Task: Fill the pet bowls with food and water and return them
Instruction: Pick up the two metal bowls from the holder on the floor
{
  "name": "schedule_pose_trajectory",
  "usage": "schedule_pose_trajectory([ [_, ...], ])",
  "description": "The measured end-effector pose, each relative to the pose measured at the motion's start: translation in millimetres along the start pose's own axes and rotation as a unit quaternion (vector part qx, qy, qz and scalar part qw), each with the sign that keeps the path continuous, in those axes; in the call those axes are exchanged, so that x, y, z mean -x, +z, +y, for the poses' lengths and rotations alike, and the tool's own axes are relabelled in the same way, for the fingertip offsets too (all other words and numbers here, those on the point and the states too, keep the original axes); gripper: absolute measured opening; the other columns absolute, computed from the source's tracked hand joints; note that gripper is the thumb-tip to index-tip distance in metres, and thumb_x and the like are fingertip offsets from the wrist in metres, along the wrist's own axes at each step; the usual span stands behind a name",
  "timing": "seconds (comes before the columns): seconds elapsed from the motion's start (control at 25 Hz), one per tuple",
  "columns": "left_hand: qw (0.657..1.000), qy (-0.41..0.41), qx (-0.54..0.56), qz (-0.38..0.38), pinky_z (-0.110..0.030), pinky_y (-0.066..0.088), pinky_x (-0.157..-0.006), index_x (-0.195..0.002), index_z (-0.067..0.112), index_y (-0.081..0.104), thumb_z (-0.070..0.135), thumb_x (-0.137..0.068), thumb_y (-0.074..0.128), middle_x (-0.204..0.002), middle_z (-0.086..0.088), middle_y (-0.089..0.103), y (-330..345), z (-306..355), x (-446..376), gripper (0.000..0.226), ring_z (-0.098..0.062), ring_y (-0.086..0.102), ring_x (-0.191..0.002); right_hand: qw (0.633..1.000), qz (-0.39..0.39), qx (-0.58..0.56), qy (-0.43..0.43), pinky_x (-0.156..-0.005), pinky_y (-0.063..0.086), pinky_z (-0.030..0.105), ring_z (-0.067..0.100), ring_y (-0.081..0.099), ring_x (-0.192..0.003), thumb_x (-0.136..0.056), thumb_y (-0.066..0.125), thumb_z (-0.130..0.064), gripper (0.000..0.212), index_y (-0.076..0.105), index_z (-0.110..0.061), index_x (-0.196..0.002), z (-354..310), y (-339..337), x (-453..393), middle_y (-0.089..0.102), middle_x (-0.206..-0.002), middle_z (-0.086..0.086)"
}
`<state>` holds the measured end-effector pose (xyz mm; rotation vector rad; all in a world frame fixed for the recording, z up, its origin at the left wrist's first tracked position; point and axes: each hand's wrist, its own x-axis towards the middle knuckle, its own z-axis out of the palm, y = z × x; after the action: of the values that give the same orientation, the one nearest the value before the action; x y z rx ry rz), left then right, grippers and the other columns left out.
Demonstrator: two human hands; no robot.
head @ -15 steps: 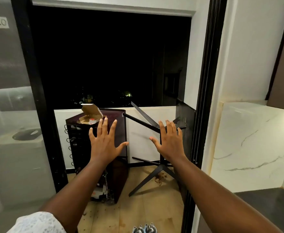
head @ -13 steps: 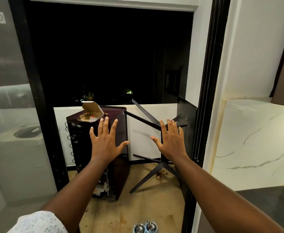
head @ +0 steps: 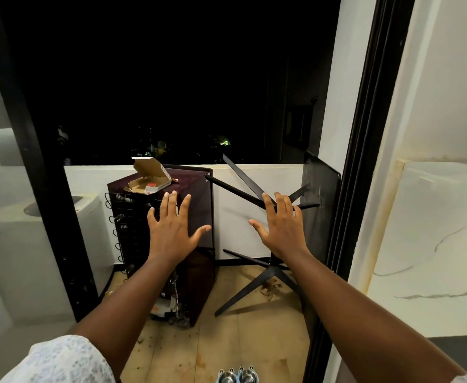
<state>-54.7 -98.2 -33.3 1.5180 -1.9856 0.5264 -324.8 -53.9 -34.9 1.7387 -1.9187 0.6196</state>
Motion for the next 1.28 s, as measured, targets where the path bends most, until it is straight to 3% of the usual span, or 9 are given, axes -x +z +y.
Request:
schedule_pose_trajectory([
  [0.52,0.997,-0.007,0.009,-0.075,-0.057,0.025,-0.116,-0.153,0.025,0.023,0.083,-0.084,0.02,-0.16,-0.01,0.029,139,33,-15,0.09,-0.026,0.019,-0.151,0.994,-0.089,0.001,-0.07,-0.108,0.044,0.053,0.036,0.041,-0.142,-0.094,0.034,-0.072,0.081,0.035,-0.017,-0.154,40,142,-41,0.043,-0.154,0.017],
  [0.84,0.981,-0.026,0.048,-0.185,-0.058,0.026,-0.115,-0.152,0.024,0.024,0.083,-0.083,0.024,-0.16,-0.01,0.029,263,-4,-18,0.091,-0.026,0.018,-0.151,0.985,-0.168,-0.018,-0.015,-0.107,0.044,0.052,0.035,0.043,-0.141,-0.095,0.036,-0.07,0.079,0.037,-0.016,-0.153,28,259,-40,0.046,-0.151,0.016],
  [1.0,0.964,-0.032,0.081,-0.251,-0.056,0.03,-0.112,-0.151,0.023,0.028,0.082,-0.083,0.03,-0.158,-0.009,0.033,340,-16,-13,0.09,-0.026,0.024,-0.149,0.979,-0.203,-0.006,0.028,-0.092,0.052,0.045,0.032,0.055,-0.126,-0.093,0.041,-0.066,0.072,0.05,-0.013,-0.142,26,327,-24,0.058,-0.136,0.014],
  [1.16,0.937,-0.055,0.112,-0.327,-0.051,0.048,-0.093,-0.147,0.021,0.038,0.074,-0.084,0.044,-0.14,-0.012,0.053,407,-22,9,0.082,-0.031,0.049,-0.132,0.958,-0.27,-0.006,0.096,-0.08,0.055,0.044,0.032,0.06,-0.108,-0.092,0.058,-0.055,0.056,0.059,-0.012,-0.127,28,373,7,0.062,-0.118,0.012],
  [1.28,0.886,-0.137,0.167,-0.41,-0.043,0.054,-0.082,-0.131,0.025,0.049,0.058,-0.09,0.048,-0.109,-0.007,0.071,455,-23,30,0.053,-0.032,0.066,-0.103,0.922,-0.359,-0.035,0.136,-0.079,0.056,0.043,0.034,0.064,-0.101,-0.09,0.068,-0.034,0.035,0.067,-0.01,-0.115,32,410,36,0.066,-0.108,0.013],
])
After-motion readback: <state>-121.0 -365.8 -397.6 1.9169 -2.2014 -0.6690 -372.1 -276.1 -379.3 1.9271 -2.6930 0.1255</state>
